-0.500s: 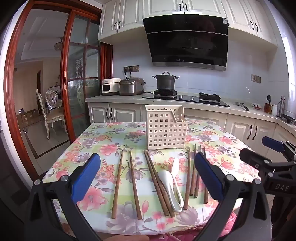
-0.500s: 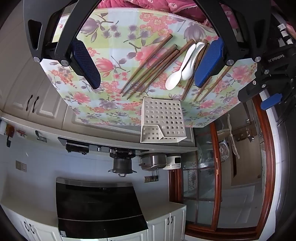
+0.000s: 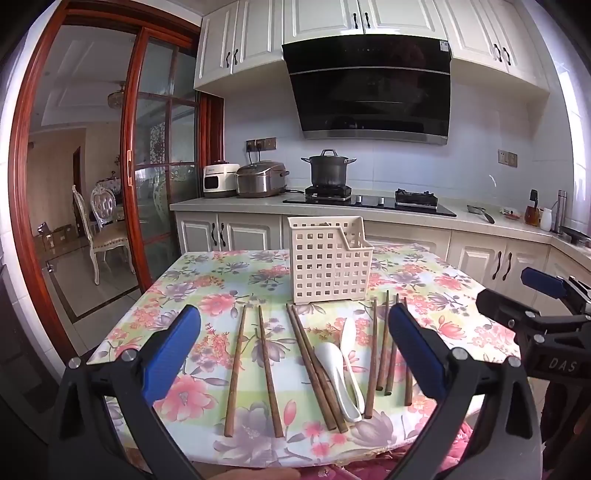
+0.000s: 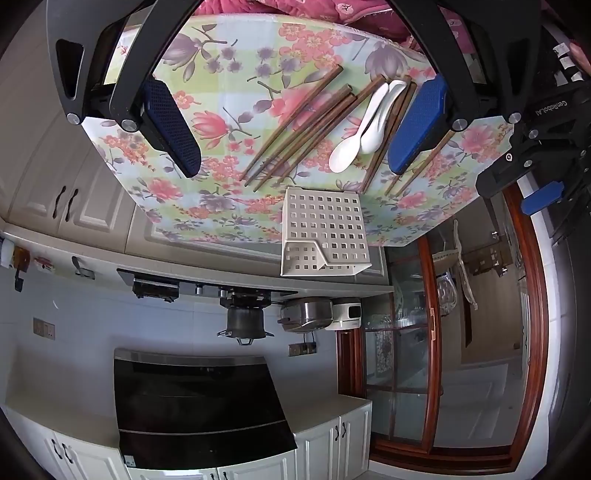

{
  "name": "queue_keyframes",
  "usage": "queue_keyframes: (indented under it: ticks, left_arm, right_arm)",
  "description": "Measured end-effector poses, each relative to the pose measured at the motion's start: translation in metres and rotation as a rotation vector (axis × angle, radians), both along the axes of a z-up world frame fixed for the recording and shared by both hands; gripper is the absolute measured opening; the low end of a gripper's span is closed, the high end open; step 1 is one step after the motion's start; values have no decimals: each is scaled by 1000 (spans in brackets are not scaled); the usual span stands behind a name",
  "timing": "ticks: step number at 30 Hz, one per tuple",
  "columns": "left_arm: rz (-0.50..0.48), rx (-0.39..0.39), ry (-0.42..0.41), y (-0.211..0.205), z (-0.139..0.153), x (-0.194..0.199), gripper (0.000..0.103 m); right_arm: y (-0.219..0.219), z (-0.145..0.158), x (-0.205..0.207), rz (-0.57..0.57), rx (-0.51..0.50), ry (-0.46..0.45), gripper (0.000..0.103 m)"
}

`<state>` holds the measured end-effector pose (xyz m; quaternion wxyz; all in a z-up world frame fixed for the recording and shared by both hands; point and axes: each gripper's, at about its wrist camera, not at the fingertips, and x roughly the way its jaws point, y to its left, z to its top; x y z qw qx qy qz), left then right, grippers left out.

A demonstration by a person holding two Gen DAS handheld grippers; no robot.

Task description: Organize utensils

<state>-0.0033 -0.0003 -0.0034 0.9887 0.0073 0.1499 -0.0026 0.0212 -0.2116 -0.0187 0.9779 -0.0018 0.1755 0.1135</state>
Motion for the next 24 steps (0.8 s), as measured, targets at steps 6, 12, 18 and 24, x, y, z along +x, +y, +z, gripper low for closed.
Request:
queue_keyframes:
  ticks: [6,12,18,24]
  left_arm:
    - [-4,-4,-2,0,3,-2,98]
    - [-7,-4,-3,0,5,-5,98]
    - [-9,-3,-2,0,6,-6,98]
    - [-10,-4,-1,-1,8,-7,98]
  right_arm:
    - [2,-1,0,0,1,3,95]
    - [2,1,-7,6,1,2,95]
    - [1,-1,-7,7,9,11,95]
    - [1,-1,-6,8,9,12,95]
